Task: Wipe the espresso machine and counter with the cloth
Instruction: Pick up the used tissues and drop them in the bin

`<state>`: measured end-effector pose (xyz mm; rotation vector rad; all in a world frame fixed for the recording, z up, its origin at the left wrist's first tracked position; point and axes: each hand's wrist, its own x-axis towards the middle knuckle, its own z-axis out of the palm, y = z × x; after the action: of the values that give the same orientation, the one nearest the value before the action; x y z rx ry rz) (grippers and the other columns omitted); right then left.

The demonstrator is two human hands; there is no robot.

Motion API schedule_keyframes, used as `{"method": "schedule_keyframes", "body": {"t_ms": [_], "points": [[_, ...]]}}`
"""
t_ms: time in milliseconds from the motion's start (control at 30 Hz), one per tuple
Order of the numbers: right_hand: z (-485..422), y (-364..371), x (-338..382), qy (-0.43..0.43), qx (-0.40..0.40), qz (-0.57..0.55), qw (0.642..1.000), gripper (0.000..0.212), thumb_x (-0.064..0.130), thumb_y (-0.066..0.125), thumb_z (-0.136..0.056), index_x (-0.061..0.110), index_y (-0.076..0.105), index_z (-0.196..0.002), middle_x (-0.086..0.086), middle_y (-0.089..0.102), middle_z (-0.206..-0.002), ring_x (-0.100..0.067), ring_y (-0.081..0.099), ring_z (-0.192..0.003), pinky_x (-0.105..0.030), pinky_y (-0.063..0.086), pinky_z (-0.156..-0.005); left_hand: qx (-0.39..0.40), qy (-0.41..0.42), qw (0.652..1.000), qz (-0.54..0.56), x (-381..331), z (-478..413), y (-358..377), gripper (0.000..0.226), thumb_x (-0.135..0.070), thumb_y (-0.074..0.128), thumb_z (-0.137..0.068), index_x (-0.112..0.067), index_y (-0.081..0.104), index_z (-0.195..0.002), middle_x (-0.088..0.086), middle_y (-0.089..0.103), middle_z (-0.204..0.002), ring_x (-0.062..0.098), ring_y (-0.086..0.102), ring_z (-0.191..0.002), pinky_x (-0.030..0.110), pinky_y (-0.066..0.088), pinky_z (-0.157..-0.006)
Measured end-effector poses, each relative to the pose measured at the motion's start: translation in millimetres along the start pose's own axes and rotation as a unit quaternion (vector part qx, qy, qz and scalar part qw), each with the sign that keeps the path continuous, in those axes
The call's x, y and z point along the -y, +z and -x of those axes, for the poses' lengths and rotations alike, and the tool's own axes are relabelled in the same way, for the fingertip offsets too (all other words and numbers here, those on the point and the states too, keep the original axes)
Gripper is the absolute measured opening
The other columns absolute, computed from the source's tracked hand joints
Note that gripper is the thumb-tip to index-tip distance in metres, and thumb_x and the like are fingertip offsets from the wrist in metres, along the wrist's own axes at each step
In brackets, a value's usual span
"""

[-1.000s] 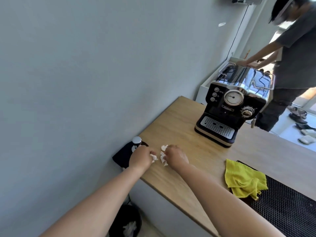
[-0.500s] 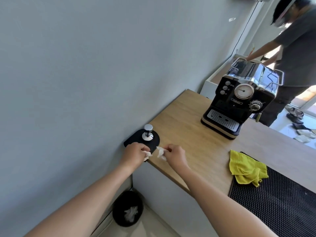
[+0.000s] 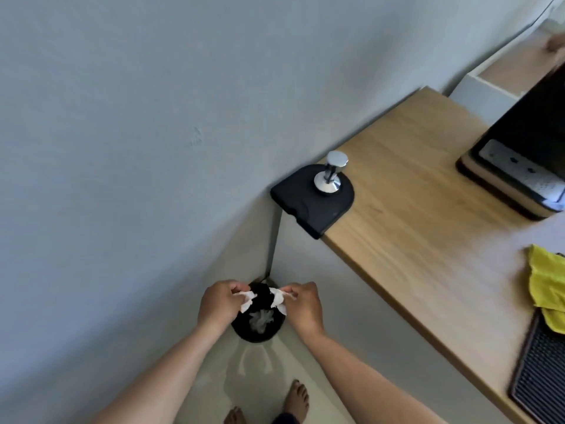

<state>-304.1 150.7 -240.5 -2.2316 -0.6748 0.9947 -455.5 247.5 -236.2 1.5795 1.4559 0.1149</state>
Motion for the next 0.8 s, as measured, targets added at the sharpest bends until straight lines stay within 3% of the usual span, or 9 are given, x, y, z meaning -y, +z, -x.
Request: {"method": "schedule_keyframes", "body": {"t_ms": [67, 200, 300, 433, 533, 600, 700, 800], "points": [[-19.4, 22.6, -28.4, 0.027, 0.01, 0.014, 0.999, 0.017, 0.015, 0.061, -0.086, 0.025, 0.074, -0.086, -0.002, 0.063, -0.095, -0.01, 0.057, -0.075, -0.005, 0.034, -0.053, 0.007, -0.035, 0.999, 0.01, 34.4, -17.5, 22.4, 0.019, -0.01, 0.071, -0.077, -0.024, 0.078, -0.089, -0.006, 0.076, -0.09, 0.011, 0.069, -0.085, 0.02, 0.048, -0.074], [-60.9, 64.4, -78.0, 0.091, 0.015, 0.003, 0.996, 0.016, 0.01, 0.06, -0.087, 0.024, 0.063, -0.081, 0.012, 0.058, -0.07, -0.015, 0.056, -0.074, -0.006, 0.033, -0.047, 0.007, -0.076, 0.997, 0.013, 90.5, -51.2, 63.0, 0.022, -0.011, 0.07, -0.076, -0.023, 0.078, -0.093, -0.004, 0.076, -0.095, 0.013, 0.069, -0.091, 0.018, 0.047, -0.078], [-91.5, 99.9, -112.2, 0.132, 0.015, 0.0, 0.991, 0.022, 0.005, 0.056, -0.086, 0.023, 0.058, -0.074, 0.005, 0.058, -0.077, -0.016, 0.056, -0.077, -0.018, 0.035, -0.051, 0.002, -0.102, 0.994, 0.033, 124.6, -73.7, 92.5, 0.022, -0.011, 0.071, -0.075, -0.022, 0.078, -0.093, -0.002, 0.075, -0.094, 0.016, 0.069, -0.091, 0.021, 0.048, -0.078], [-128.3, 144.3, -150.9, 0.146, 0.019, 0.015, 0.989, 0.02, 0.005, 0.052, -0.085, 0.013, 0.069, -0.091, -0.002, 0.066, -0.085, -0.015, 0.054, -0.074, -0.008, 0.03, -0.044, 0.006, -0.12, 0.991, 0.056, 156.6, -106.5, 127.1, 0.024, -0.007, 0.07, -0.076, -0.03, 0.072, -0.084, -0.001, 0.073, -0.091, 0.017, 0.068, -0.085, 0.024, 0.05, -0.08], [-150.2, 171.2, -175.0, 0.178, 0.023, -0.018, 0.984, 0.023, 0.004, 0.05, -0.083, 0.017, 0.066, -0.092, -0.003, 0.069, -0.093, -0.019, 0.061, -0.078, -0.022, 0.049, -0.066, 0.006, -0.139, 0.987, 0.077, 180.1, -131.4, 150.1, 0.035, -0.005, 0.067, -0.074, -0.039, 0.064, -0.073, 0.0, 0.074, -0.093, 0.02, 0.07, -0.083, 0.037, 0.056, -0.083], [-168.8, 188.3, -191.4, 0.194, 0.03, -0.041, 0.98, 0.025, 0.007, 0.049, -0.083, 0.024, 0.066, -0.089, -0.005, 0.071, -0.098, -0.023, 0.067, -0.085, -0.038, 0.058, -0.078, 0.013, -0.142, 0.986, 0.082, 204.4, -154.2, 169.2, 0.032, -0.006, 0.065, -0.073, -0.036, 0.069, -0.08, 0.002, 0.074, -0.1, 0.023, 0.07, -0.088, 0.043, 0.057, -0.083], [-185.8, 203.5, -208.5, 0.187, 0.047, -0.056, 0.98, 0.023, 0.014, 0.051, -0.087, 0.029, 0.066, -0.094, -0.004, 0.07, -0.106, -0.025, 0.068, -0.094, -0.042, 0.058, -0.085, 0.024, -0.14, 0.988, 0.063, 216.8, -168.1, 183.5, 0.041, -0.008, 0.063, -0.078, -0.023, 0.069, -0.116, 0.003, 0.067, -0.122, 0.023, 0.065, -0.106, 0.041, 0.054, -0.09], [-184.8, 196.7, -207.1, 0.194, 0.036, -0.06, 0.978, 0.029, 0.01, 0.047, -0.086, 0.027, 0.068, -0.097, -0.006, 0.07, -0.109, -0.028, 0.067, -0.097, -0.043, 0.056, -0.088, 0.015, -0.141, 0.988, 0.061, 205.5, -162.2, 180.9, 0.039, -0.007, 0.057, -0.082, -0.022, 0.068, -0.116, 0.002, 0.066, -0.124, 0.022, 0.063, -0.11, 0.037, 0.052, -0.093]]}}
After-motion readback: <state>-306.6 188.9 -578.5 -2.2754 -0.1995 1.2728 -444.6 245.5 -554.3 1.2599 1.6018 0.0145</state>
